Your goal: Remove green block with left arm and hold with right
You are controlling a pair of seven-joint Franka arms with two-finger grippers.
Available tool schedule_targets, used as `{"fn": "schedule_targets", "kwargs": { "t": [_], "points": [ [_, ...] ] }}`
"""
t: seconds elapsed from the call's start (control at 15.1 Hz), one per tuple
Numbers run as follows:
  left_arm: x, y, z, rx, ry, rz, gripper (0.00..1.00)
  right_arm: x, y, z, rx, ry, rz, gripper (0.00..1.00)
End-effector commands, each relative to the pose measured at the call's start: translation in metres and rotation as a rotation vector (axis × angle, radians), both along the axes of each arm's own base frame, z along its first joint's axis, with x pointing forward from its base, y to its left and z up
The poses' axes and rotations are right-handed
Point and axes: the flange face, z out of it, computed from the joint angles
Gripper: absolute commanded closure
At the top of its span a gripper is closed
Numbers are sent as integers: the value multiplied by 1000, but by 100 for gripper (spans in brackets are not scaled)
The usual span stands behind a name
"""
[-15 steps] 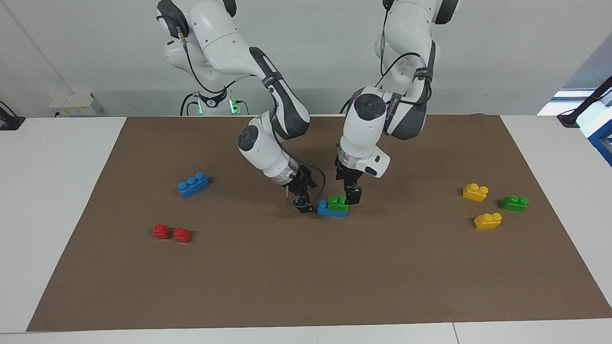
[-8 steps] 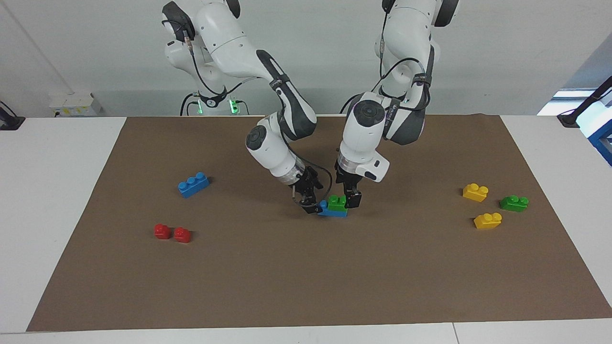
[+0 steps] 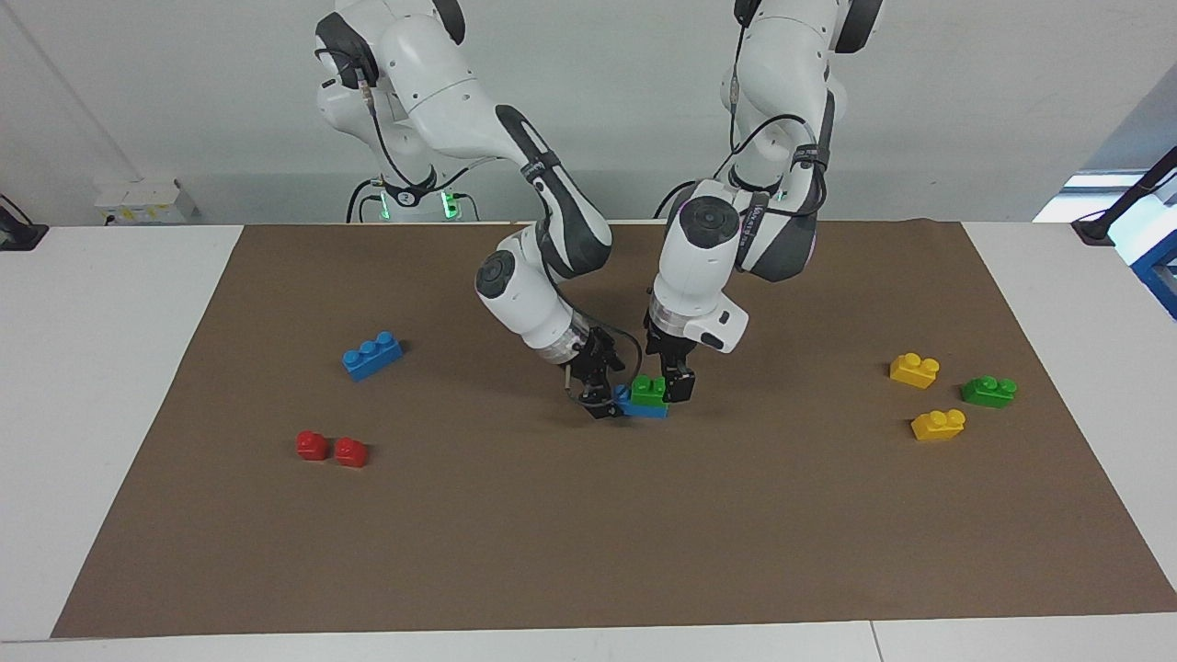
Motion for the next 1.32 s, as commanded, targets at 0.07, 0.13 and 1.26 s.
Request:
{"fn": "schedule_targets", "kwargs": {
  "t": [0.07,0.13,1.26],
  "points": [
    [7,0,-1,-8,-17,17,0,10,5,-3,20,-4,-33,6],
    [7,0,0,-8,-19,16,0,10,4,-3,19,-7,-30,11],
    [8,-4,-14,-5,-13,15,0,19,-7,6,12,-38,-10,82]
  ]
}}
